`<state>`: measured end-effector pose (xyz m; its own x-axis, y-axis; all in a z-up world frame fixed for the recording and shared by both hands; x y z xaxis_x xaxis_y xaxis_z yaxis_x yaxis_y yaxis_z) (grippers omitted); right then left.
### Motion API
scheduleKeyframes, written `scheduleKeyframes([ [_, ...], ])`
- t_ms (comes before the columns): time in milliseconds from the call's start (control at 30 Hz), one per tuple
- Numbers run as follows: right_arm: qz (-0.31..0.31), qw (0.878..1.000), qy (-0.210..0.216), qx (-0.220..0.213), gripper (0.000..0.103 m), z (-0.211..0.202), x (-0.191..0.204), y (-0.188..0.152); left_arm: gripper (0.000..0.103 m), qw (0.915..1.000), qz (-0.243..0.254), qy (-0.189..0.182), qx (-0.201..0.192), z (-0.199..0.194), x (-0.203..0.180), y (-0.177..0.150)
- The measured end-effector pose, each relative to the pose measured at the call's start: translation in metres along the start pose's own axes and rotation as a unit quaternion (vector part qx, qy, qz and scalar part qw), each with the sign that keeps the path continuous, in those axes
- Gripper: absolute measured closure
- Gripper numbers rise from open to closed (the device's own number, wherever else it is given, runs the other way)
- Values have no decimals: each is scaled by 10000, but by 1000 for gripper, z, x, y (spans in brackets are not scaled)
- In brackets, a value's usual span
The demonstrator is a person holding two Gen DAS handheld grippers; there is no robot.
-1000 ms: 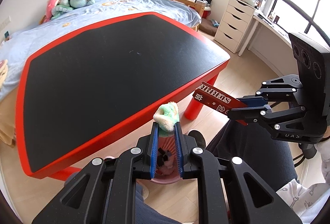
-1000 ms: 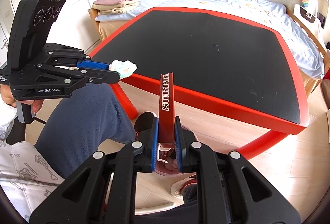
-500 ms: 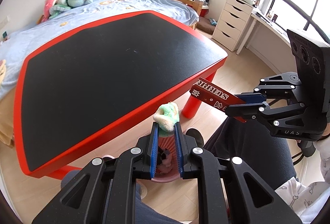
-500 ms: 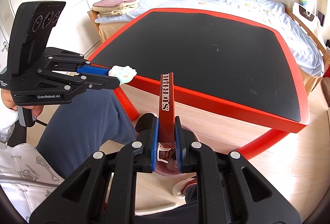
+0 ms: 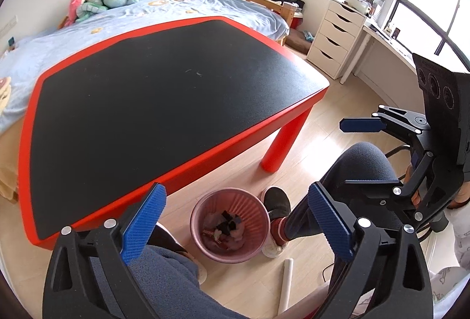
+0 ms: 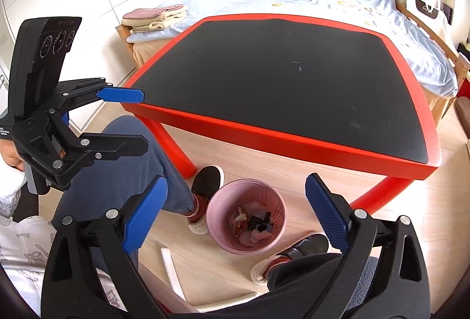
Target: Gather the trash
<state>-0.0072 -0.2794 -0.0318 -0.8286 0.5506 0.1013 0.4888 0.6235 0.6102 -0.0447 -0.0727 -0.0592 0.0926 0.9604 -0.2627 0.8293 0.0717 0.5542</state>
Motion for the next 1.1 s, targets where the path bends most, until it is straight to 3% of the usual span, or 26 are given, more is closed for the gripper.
scheduleKeyframes([
  [533,397,9988,-172,212,4,5,-7,8,8,9994,-279,70,-178,-8,11,6],
  [1100,436,9956,-785,-278,3,-7,-50,95,7,9919,-423,883,-806,-28,43,74],
])
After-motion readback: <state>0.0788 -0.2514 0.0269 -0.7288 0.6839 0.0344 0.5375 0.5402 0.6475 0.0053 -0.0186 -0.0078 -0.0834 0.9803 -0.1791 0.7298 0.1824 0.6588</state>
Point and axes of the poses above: each gripper's, at about its wrist camera, not at the fingertips, and z roughly the way its jaws point, x to its left, y to its top, the point moved 3 cm from there along z, roughly the way its jaws point, and after that the axes turned 9 degrees about -z, right-handed, at the moved point
